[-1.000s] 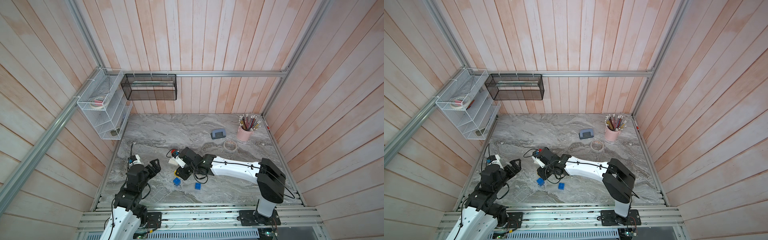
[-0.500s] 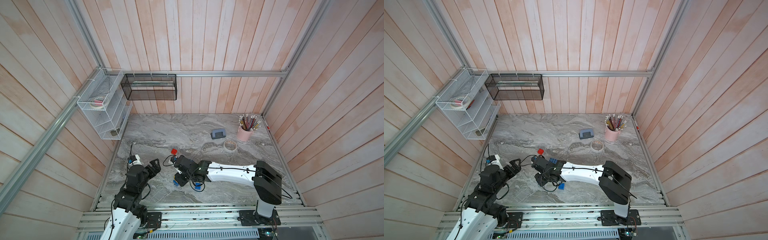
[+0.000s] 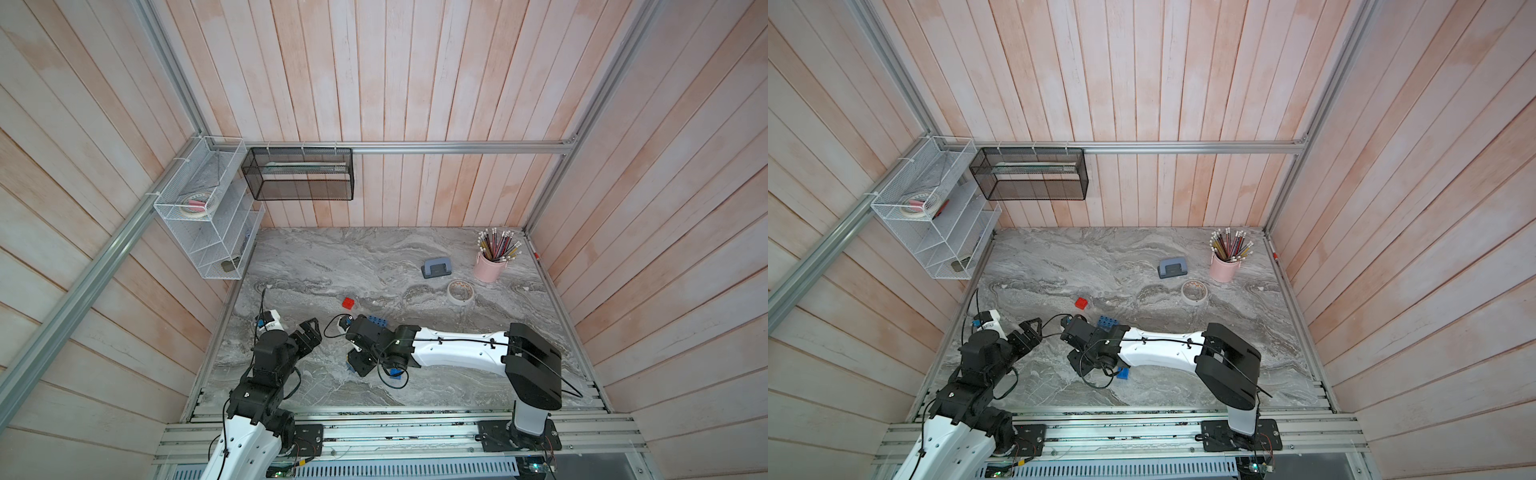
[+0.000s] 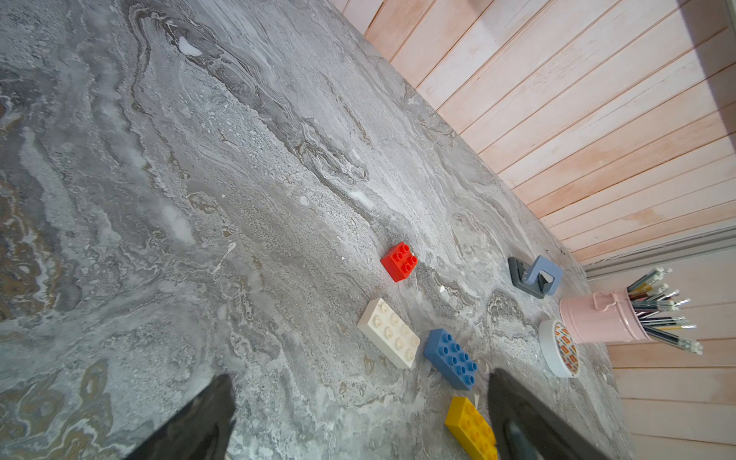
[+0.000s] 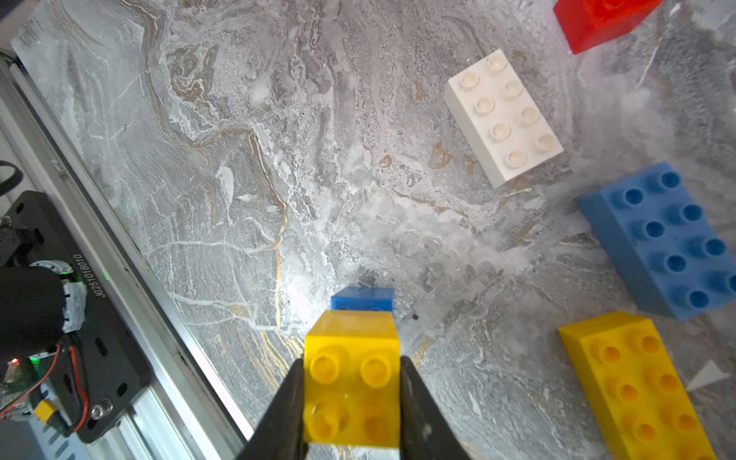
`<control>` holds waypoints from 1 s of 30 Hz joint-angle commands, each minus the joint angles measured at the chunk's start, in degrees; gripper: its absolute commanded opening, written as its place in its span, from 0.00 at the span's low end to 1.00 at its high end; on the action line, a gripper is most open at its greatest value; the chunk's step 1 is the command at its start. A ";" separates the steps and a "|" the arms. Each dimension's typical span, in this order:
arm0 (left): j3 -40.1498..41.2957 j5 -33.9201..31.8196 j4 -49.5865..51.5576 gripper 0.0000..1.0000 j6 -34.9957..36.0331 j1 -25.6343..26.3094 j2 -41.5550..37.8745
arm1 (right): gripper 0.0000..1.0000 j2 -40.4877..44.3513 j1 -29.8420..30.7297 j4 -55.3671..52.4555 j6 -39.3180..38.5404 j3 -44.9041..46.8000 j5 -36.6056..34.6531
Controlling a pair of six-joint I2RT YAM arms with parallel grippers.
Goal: Assemble a spoon with lego
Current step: Assemble the lego brick with the lego brick.
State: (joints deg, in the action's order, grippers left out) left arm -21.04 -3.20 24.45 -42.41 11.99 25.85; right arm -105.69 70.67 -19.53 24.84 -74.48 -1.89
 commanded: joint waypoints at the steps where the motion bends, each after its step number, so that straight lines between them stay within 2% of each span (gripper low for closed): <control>1: 0.65 0.48 -0.85 1.00 1.02 0.16 -0.49 | 0.00 -1.71 0.45 -0.65 0.82 1.16 -1.16; 16: 0.74 0.44 -0.83 1.00 0.93 0.23 -0.45 | 0.00 -3.79 1.51 -4.37 0.37 0.63 -2.27; 30: 0.82 0.57 -0.97 1.00 1.02 0.20 -0.41 | 0.00 -8.46 2.27 -13.47 -8.95 -4.59 -0.68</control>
State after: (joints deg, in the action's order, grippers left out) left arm -20.82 -3.22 24.45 -42.41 12.03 25.85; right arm -109.73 72.42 -23.55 19.00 -79.81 -4.40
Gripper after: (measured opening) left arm 0.998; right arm 0.347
